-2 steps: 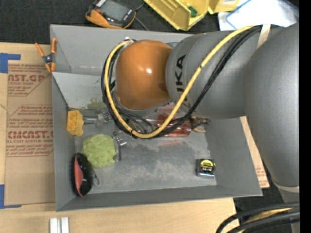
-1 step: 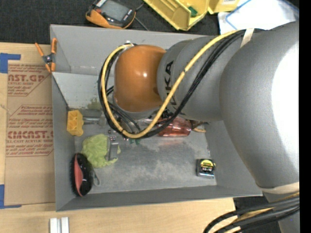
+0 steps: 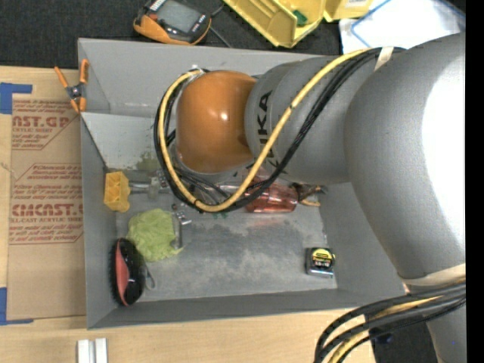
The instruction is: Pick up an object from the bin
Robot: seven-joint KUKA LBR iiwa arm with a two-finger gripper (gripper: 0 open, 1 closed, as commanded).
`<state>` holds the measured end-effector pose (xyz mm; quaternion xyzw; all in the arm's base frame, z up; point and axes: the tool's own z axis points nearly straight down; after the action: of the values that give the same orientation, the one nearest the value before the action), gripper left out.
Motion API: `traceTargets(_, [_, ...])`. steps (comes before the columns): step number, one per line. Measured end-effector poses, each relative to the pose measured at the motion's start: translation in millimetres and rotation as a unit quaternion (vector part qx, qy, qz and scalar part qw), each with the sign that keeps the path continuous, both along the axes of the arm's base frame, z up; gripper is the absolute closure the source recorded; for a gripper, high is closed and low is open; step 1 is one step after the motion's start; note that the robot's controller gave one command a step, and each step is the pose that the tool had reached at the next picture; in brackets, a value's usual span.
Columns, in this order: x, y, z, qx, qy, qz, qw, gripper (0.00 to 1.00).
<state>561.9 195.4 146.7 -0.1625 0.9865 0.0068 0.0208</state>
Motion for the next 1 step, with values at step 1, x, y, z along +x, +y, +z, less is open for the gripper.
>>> traceTargets(1, [-13.8, -15.8, -7.0, 0.006, 0.0035, -0.149, 0.9888, 0.00])
